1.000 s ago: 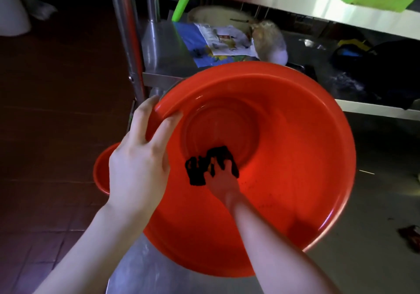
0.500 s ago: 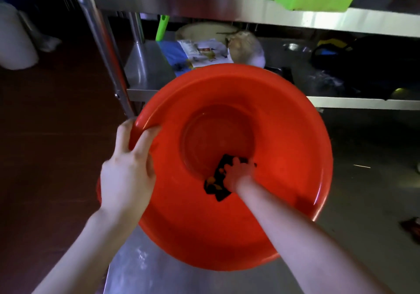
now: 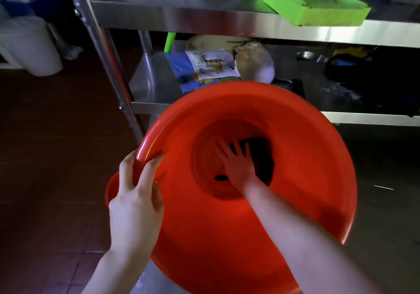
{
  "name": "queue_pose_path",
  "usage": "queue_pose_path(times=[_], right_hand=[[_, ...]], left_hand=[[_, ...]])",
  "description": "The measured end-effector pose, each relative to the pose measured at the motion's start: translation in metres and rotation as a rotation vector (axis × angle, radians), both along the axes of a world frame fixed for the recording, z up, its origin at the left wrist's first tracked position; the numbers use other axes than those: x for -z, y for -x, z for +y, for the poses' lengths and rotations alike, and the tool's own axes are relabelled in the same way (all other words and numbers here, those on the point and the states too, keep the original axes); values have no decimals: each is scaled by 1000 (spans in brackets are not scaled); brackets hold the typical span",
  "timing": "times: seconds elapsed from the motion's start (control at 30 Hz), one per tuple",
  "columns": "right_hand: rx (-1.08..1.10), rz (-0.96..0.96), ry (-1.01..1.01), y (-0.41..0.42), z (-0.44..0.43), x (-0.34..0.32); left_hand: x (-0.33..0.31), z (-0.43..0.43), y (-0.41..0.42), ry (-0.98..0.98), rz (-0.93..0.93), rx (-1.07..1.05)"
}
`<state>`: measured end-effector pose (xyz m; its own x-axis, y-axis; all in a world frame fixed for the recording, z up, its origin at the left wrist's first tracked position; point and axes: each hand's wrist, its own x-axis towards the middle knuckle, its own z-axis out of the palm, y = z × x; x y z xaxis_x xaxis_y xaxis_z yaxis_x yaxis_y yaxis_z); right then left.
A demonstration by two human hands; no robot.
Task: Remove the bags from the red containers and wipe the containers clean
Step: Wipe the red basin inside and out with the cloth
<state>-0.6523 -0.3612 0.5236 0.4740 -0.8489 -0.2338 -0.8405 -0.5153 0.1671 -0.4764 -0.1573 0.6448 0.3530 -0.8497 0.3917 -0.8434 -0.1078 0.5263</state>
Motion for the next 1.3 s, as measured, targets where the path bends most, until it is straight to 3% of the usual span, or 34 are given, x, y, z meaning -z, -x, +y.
queue_pose_path(times=[0.1,0.23,0.33,0.4,0.53,0.73,0.9,1.07,1.3], right_hand=[[-15,-43,155,17,12,12],[261,-300,477,28,14,0],[491,-340,242,32,24,4],[405,-328,116,28,40,18],[-10,-241,-129,-14,72,52],[-258,-190,-53,-31,25,33],[-87,-224,117,-35,-14,-10],[278,-224,43,21,-19,-15],[471,-3,165,60,43,-11]], left_hand=[[3,-1,-2,5,0,-5],[4,-3,4,29,-32,14],[1,-11,5,29,-32,34],[-2,-16,5,24,-20,38],[-3,-16,5,21,-48,50],[-6,-14,4,11,-73,52],[-8,-13,7,-21,-64,38],[-6,-14,2,-15,-69,39],[-6,-8,16,-95,97,6]])
